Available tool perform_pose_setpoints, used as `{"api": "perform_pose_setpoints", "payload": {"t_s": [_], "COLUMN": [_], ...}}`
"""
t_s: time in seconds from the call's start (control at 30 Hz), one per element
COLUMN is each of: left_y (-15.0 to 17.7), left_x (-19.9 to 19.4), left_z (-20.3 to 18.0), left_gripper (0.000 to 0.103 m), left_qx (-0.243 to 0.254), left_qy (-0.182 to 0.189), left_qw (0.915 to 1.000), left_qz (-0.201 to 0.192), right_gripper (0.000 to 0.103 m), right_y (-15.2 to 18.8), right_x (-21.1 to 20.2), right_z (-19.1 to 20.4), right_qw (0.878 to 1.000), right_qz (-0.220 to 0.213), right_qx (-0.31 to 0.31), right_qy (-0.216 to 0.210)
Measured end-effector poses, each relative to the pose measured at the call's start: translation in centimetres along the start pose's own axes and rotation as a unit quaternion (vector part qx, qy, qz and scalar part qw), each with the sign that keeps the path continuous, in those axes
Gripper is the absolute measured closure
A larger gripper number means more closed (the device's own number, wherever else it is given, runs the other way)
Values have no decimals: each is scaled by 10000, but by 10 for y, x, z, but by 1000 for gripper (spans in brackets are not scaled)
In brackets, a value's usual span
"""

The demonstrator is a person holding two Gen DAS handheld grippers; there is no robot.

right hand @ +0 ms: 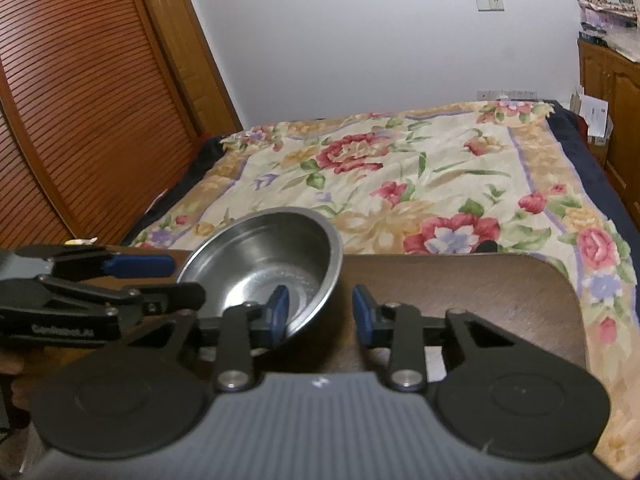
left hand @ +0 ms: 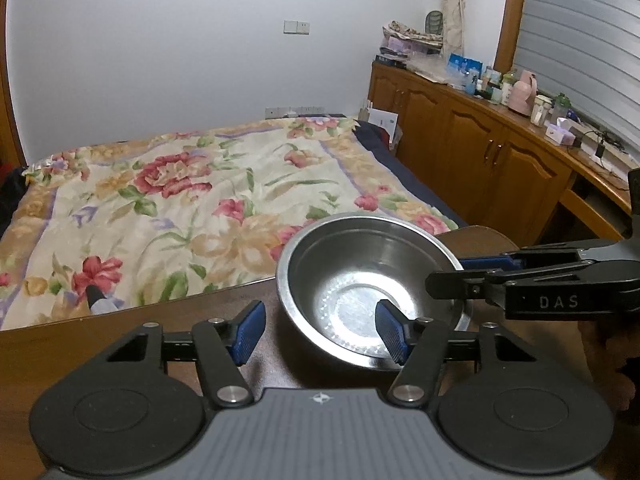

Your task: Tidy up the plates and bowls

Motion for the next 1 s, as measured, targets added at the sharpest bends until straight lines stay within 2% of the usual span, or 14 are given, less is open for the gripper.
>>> {"api": "perform_pose_setpoints", "payload": {"t_s": [0.03, 0.1, 0.17, 0.3, 0.7, 1.0], "left_y": [1, 4, 4, 3, -19, -23], "left_x": [1, 3, 3, -6, -79, -134], "left_z": [0, 0, -1, -1, -24, -42], "left_gripper": [44, 68, 69, 70, 70, 70], "left_qx": [-5, -37, -82, -114, 42, 193], "left_qy": [4, -28, -2, 58, 161, 180], "left_qw": [10000, 9999, 9998, 9998, 9985, 9963], "left_qz": [29, 119, 165, 138, -526, -820], "right_gripper": [67, 68, 74, 75, 76, 76], "right_y": [0, 1, 2, 5, -9, -17], "right_x": [1, 3, 4, 1, -55, -96], "right_z": [0, 3, 6, 10, 28, 46], "right_qw": [10000, 10000, 9999, 9998, 9997, 9987], "right_qz": [19, 83, 136, 167, -201, -510], "right_qx": [18, 11, 38, 120, 97, -10], "right_qy": [-10, 18, 7, 38, 42, 59]}}
Point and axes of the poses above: each gripper's, at about its wrist camera, not at the fingertips, and x roughly the way its jaws point, z to its left, y to its underside, the point moved 9 cm from there along x, roughly the way its jaws point, and after that the axes turned 4 degrees about x, right-handed, at the moved point
